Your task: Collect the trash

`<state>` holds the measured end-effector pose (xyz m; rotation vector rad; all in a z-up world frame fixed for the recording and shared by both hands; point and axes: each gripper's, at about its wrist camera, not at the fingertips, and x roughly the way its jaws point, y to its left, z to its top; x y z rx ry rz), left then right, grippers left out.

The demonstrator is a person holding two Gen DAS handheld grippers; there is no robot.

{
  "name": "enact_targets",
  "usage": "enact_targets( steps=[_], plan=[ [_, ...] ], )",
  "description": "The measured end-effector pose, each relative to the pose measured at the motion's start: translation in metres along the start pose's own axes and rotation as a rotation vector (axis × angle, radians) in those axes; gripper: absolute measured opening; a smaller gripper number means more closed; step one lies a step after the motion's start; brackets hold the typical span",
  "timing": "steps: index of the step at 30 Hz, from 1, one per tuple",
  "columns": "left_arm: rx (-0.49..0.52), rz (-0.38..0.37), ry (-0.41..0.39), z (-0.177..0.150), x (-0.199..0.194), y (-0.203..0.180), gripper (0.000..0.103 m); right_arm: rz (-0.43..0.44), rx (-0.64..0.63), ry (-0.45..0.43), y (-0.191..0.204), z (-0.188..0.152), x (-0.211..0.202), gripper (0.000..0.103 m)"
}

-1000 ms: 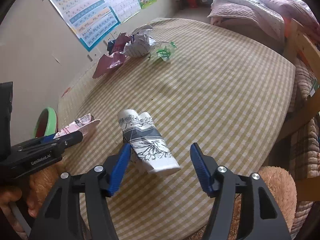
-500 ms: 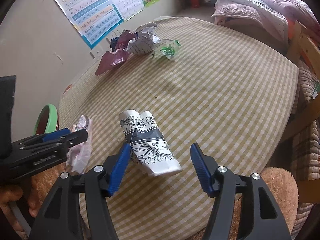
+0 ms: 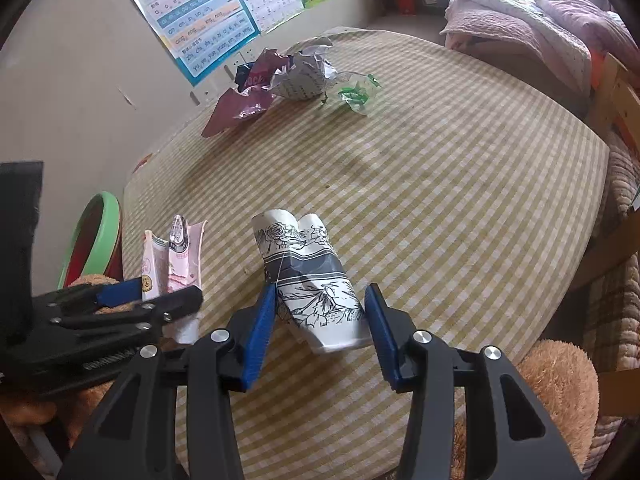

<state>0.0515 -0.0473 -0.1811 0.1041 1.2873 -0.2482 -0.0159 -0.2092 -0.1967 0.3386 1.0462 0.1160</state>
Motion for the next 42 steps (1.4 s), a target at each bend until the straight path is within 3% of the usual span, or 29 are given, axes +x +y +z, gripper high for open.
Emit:
enact_targets(
  steps=[1,5,15,24,42],
  plan=[
    [0.0,-0.002,0.004,0.001,0.002,-0.001,0.061,0.0,0.0,0.0,0.0,0.0,0.0,0.044],
    [0.007,-0.005,-0.004,0.001,0.002,-0.001,0.04,0.006,0.01,-0.001,-0.001,0.0,-0.001,0.044],
    [0.018,0.013,-0.092,0.006,-0.023,0.002,0.039,0.002,0.016,-0.01,-0.002,0.001,-0.004,0.042],
    [0.005,0.013,-0.194,0.009,-0.056,0.009,0.039,0.006,0.029,-0.047,0.003,0.006,-0.022,0.031],
    [-0.016,-0.01,-0.271,0.006,-0.08,0.028,0.039,0.02,0.018,-0.097,0.029,0.013,-0.054,0.03]
  ],
)
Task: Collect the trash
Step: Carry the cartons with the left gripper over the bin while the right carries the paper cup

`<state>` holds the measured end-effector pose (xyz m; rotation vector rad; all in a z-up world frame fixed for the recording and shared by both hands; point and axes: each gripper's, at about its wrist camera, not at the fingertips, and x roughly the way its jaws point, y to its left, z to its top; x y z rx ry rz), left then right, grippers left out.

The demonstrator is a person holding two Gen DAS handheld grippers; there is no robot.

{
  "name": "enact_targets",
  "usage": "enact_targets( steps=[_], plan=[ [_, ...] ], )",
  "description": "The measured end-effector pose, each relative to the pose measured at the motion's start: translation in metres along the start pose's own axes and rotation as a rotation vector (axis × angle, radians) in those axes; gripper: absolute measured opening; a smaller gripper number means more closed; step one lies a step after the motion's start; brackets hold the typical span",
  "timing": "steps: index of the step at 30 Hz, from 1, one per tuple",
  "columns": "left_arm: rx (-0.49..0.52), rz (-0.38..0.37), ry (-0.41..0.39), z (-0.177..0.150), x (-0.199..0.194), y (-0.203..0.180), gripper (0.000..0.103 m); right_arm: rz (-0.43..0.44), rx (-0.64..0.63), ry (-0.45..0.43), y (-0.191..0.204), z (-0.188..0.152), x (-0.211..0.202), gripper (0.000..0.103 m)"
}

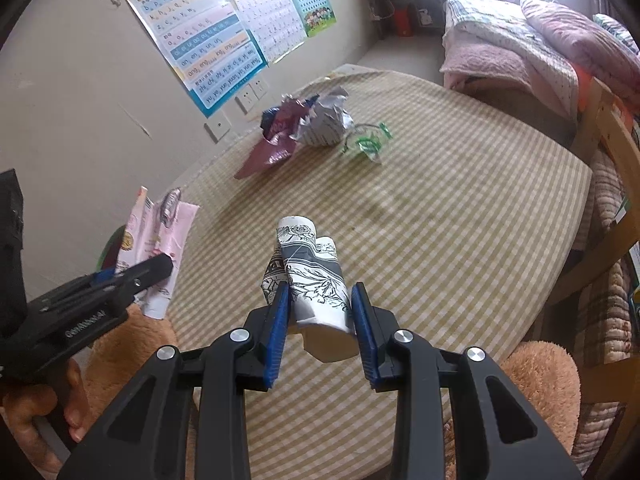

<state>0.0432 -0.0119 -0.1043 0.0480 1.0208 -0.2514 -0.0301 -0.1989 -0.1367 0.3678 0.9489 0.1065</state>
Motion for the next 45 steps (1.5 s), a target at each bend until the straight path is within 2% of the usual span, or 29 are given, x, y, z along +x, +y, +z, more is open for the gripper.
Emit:
enact_targets(
  steps=[9,24,45],
  plan=[
    [-0.004,0.008,-0.026,-0.003,-0.007,0.013,0.039,0.003,-0.036,-0.012,0.022,0.008,-0.006,0.03],
    [-0.067,0.026,-0.058,-0.006,-0.019,0.049,0.039,0.019,-0.131,-0.028,0.072,0.022,-0.007,0.03],
    [-0.241,0.121,-0.092,-0.026,-0.037,0.146,0.04,0.066,-0.305,0.019,0.157,0.026,0.021,0.03]
  ],
)
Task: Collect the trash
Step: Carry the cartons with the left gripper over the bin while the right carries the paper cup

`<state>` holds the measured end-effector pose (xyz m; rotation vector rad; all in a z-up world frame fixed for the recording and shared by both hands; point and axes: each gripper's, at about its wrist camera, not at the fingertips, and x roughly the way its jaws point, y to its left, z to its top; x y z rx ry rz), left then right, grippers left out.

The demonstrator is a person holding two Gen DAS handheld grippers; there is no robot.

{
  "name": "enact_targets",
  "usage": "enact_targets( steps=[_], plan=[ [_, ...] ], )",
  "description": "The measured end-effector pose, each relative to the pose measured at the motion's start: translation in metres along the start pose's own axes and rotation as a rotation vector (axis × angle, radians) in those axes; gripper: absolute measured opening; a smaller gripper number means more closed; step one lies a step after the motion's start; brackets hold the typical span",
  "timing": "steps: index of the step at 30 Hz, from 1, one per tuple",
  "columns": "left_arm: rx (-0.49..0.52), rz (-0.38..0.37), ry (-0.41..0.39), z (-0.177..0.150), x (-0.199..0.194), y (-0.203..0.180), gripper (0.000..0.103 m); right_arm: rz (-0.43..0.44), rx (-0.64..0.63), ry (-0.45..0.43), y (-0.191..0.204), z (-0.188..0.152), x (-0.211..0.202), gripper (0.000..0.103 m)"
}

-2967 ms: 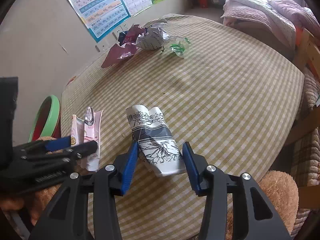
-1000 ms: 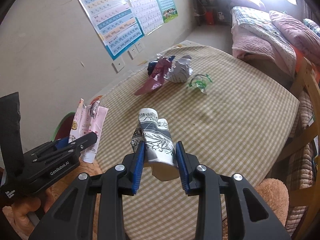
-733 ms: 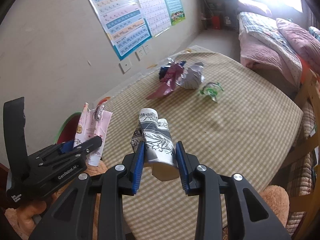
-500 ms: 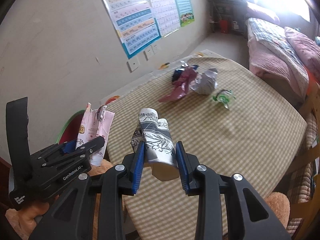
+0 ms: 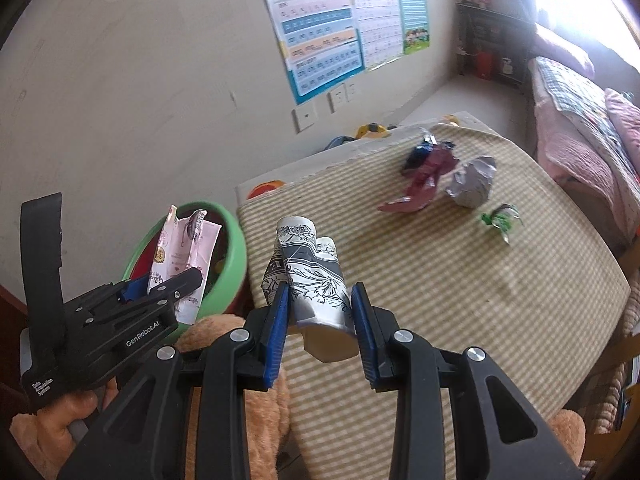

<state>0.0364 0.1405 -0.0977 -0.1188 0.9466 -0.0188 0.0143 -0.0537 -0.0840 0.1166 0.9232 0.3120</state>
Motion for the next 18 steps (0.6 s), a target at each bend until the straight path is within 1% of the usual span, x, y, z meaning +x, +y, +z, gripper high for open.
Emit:
enact_targets(
  steps=[5,11,18],
  plan=[
    [-0.042,0.039,0.01,-0.003,0.003,0.027,0.04,0.031,-0.026,0.02,0.017,0.003,0.01,0.03],
    [-0.088,0.081,0.028,-0.009,0.008,0.057,0.04,0.045,-0.063,0.043,0.036,0.006,0.021,0.03],
    [-0.11,0.101,0.053,-0.013,0.014,0.077,0.04,0.083,-0.08,0.062,0.06,0.015,0.036,0.03]
  ],
)
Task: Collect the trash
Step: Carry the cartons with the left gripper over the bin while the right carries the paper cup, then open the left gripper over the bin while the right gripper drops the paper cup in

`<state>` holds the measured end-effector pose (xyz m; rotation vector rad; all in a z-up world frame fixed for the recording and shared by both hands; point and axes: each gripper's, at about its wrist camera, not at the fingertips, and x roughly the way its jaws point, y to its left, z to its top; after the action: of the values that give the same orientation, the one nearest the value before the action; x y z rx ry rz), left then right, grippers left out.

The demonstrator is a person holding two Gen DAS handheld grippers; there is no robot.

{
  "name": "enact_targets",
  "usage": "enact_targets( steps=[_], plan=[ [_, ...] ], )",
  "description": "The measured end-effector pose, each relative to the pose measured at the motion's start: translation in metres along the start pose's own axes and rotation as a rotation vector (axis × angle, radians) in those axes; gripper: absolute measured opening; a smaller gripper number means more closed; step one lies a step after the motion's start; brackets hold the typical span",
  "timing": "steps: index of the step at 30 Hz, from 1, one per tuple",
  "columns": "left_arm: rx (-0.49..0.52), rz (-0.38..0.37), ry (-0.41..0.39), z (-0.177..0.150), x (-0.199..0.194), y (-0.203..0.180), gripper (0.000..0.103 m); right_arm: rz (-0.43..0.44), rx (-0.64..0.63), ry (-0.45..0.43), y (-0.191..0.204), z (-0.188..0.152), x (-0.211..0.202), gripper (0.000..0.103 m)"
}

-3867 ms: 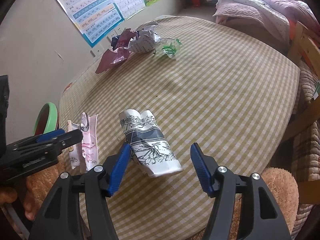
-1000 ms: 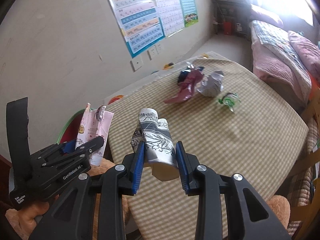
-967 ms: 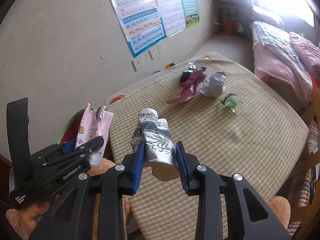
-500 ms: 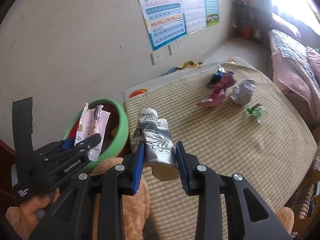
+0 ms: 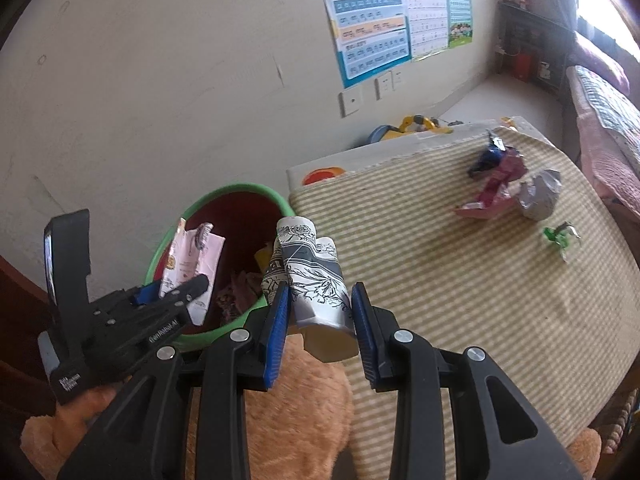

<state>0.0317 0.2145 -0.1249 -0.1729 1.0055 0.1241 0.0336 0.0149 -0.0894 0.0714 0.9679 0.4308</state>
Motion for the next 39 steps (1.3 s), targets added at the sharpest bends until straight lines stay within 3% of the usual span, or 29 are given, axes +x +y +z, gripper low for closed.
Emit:
enact_targets(
  steps=[7,18,21,22,23,24,25,28,33,39],
  plan=[
    [-0.025,0.02,0.021,-0.003,0.007,0.015,0.04,0.092,-0.006,0.027,0.028,0.021,0.019,0.031],
    [-0.074,0.052,0.033,-0.001,0.013,0.046,0.04,0.137,-0.032,0.049,0.057,0.041,0.045,0.031],
    [-0.064,0.049,0.039,0.0,0.017,0.048,0.048,0.137,-0.025,0.046,0.061,0.046,0.05,0.033],
    [-0.061,0.051,0.041,0.0,0.018,0.049,0.064,0.139,-0.022,0.041,0.062,0.048,0.051,0.036],
    [-0.06,0.052,0.034,0.0,0.018,0.05,0.073,0.144,-0.019,0.042,0.063,0.05,0.052,0.042],
    [-0.062,0.055,0.028,0.0,0.018,0.05,0.074,0.15,-0.011,0.038,0.063,0.051,0.052,0.057],
    [-0.065,0.059,0.027,-0.001,0.017,0.052,0.074,0.153,-0.006,0.029,0.063,0.051,0.051,0.063],
    [-0.074,0.064,0.035,-0.003,0.02,0.052,0.074,0.15,-0.007,0.015,0.061,0.051,0.048,0.067],
    [-0.071,0.06,0.031,-0.004,0.019,0.049,0.074,0.097,0.054,-0.017,0.022,0.049,0.04,0.074],
    [-0.058,0.07,0.005,-0.003,0.015,0.037,0.074,-0.208,0.31,-0.076,-0.123,0.035,0.025,0.075]
  ],
)
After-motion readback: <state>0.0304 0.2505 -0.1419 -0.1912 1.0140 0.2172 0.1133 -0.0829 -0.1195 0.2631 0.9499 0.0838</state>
